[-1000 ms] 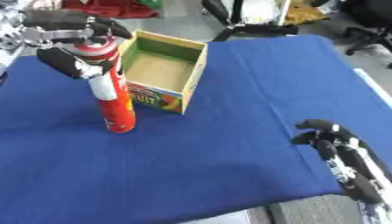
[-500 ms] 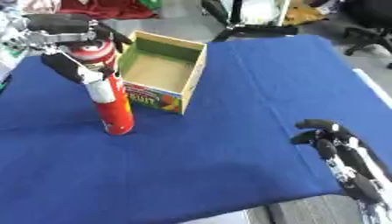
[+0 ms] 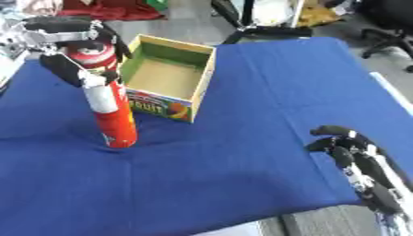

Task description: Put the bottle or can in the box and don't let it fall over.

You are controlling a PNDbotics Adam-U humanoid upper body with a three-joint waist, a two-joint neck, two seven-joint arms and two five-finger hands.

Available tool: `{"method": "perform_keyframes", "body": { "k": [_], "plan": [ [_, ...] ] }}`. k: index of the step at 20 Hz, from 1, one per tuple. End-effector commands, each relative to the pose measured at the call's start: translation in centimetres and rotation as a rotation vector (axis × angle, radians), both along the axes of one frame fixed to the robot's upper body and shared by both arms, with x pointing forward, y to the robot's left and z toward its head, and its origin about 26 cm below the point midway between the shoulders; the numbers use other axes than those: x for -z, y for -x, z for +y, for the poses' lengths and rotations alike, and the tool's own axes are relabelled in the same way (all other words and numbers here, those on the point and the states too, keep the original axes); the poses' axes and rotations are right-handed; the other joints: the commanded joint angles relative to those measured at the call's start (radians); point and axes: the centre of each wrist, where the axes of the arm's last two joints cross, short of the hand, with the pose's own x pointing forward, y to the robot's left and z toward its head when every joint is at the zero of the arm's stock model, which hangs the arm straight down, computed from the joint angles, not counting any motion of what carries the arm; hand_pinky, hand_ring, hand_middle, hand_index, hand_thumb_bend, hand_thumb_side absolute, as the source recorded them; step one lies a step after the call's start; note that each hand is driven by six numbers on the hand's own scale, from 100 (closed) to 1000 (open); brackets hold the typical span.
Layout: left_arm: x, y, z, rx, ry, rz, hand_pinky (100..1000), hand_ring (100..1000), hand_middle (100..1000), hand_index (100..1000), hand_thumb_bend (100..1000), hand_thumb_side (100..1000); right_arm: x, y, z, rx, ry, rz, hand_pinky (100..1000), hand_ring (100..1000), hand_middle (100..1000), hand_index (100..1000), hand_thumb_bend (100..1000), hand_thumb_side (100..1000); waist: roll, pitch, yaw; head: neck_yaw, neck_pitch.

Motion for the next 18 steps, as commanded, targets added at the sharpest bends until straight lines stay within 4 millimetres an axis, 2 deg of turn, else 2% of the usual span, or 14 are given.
{"method": "perform_keyframes", "body": {
  "k": [1, 9, 13, 18],
  "plan": [
    [-2.2, 0.7, 0.7, 0.107, -0.079, -0.024, 100, 122, 169, 637, 100, 247, -0.5, -0.1, -0.3, 0.002, 0.012, -0.017, 732, 671, 750, 822, 100, 500, -0.002, -0.008, 0.001, -0.004, -0.009],
    [-8.1, 2.6, 0.8, 0.071, 0.150, -0.306, 100, 108, 153, 643, 100, 258, -0.4, 0.0, -0.4, 0.004, 0.014, -0.012, 733, 672, 751, 822, 100, 499, -0.003, -0.014, 0.007, -0.004, -0.004],
    [-7.8, 2.0, -0.1, 0.017, 0.300, -0.426, 100, 107, 148, 642, 100, 303, -0.3, 0.0, -0.2, -0.006, 0.013, -0.009, 734, 672, 751, 823, 100, 499, -0.006, -0.016, 0.002, 0.003, -0.007],
    [-5.8, 0.1, -0.8, -0.073, 0.403, -0.528, 100, 121, 160, 653, 100, 345, -0.5, -0.3, 0.1, -0.024, 0.008, -0.015, 734, 672, 751, 823, 100, 499, -0.009, -0.011, -0.021, 0.017, -0.014]
  ]
}}
